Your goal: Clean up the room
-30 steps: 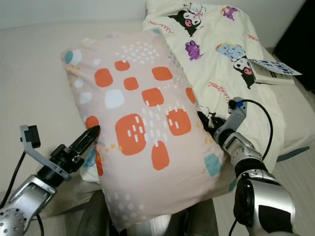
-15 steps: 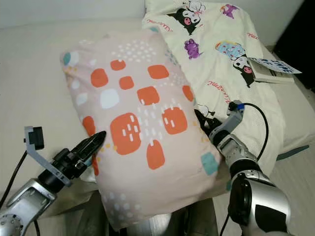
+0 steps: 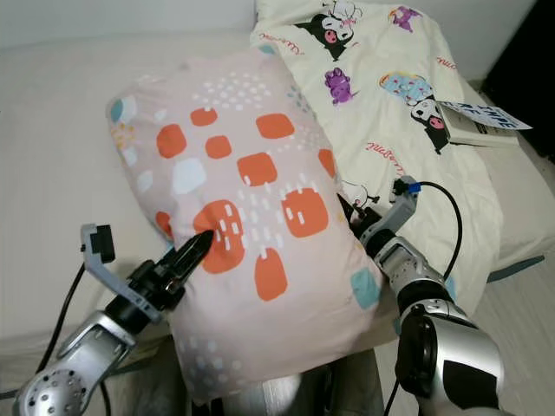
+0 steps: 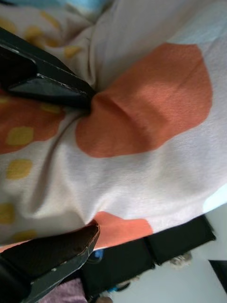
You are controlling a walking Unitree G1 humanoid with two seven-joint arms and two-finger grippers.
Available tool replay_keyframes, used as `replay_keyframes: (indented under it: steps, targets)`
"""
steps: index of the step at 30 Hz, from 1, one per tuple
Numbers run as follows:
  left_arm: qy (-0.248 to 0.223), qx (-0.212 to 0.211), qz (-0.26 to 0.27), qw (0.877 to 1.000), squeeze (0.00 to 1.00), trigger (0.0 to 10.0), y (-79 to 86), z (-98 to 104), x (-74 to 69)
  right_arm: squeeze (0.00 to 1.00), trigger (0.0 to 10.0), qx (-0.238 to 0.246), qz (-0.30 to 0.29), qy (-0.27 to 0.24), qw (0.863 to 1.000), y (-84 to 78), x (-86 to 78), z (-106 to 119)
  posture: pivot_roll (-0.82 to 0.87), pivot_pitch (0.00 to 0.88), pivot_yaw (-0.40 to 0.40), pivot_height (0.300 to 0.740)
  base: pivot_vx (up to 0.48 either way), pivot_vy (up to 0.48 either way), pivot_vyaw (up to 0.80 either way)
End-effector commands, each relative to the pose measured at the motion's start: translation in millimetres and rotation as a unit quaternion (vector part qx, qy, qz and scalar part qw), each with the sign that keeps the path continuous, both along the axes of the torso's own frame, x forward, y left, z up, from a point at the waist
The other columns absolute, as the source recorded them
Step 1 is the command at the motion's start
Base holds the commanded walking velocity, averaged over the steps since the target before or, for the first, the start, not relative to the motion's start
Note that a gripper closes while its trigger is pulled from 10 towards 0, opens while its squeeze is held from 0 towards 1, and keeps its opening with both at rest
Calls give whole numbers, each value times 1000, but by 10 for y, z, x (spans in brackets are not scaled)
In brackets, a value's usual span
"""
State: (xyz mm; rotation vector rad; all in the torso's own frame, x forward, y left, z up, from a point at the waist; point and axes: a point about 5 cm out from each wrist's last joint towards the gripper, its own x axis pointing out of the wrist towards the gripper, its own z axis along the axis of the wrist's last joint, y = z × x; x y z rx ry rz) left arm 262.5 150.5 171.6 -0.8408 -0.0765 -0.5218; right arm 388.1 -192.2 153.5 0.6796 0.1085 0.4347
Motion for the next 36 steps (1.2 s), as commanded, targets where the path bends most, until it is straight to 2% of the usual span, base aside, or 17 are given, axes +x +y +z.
replay_keyframes:
  steps: [1,6,7,11,13,15,18,20,21,22,24,27,31,34,35,36]
  targets:
    - [12,-31,-16,999,1000,10000,-129,-43,31,0,10000,19,40,21,999,186,-35,-115,152,433,-32,581,0,0,0]
    - [12,-32,-14,999,976,10000,-167,-54,58,0,10000,29,59,10,998,252,-33,-94,141,426,-28,581,0,0,0]
    - [14,-27,-17,999,953,10000,-193,-77,61,0,10000,51,71,-1,996,288,-27,-54,135,423,-28,581,0,0,0]
    - [25,-11,-21,999,929,10000,-225,-138,56,0,10000,76,95,-22,992,331,-21,22,130,420,-29,581,0,0,0]
    - [38,1,-17,999,925,10000,-240,-198,54,0,10000,88,137,-43,986,388,-35,78,130,420,-29,581,0,0,0]
    - [46,8,-5,999,910,10000,-241,-236,60,0,10000,74,179,-51,980,437,-73,61,121,418,-31,581,0,0,0]
    - [47,7,-5,999,906,10000,-252,-245,61,0,10000,75,197,-46,976,452,-98,33,118,414,-33,581,0,0,0]
    - [46,3,-10,999,906,10000,-267,-246,62,0,10000,123,205,-19,971,448,-127,1,114,407,-34,581,0,0,0]
    - [46,3,-10,999,906,10000,-267,-246,62,0,10000,123,205,-19,971,448,-127,1,114,407,-34,581,0,0,0]
    - [46,4,-14,999,906,10000,-283,-250,69,0,10000,156,216,3,964,452,-165,-46,112,407,-35,581,0,0,0]
    - [46,6,-14,999,906,10000,-288,-253,73,0,10000,161,220,9,962,455,-179,-65,112,407,-35,581,0,0,0]
    - [44,9,-18,999,906,10000,-299,-250,76,0,10000,157,221,16,962,459,-191,-94,111,403,-36,581,0,0,0]
    - [33,30,-25,999,898,10000,-315,-234,93,0,10000,100,231,56,966,461,-245,-242,92,386,-35,581,0,0,0]
    - [31,31,-34,998,894,10000,-332,-235,92,0,10000,85,235,65,966,445,-258,-265,84,376,-34,581,0,0,0]
    - [30,32,-39,998,894,10000,-343,-237,91,0,9412,79,236,70,966,435,-263,-276,83,375,-35,581,0,0,0]
    - [30,32,-39,998,894,10000,-343,-237,91,0,9412,79,236,70,966,435,-263,-276,83,375,-35,581,0,0,0]
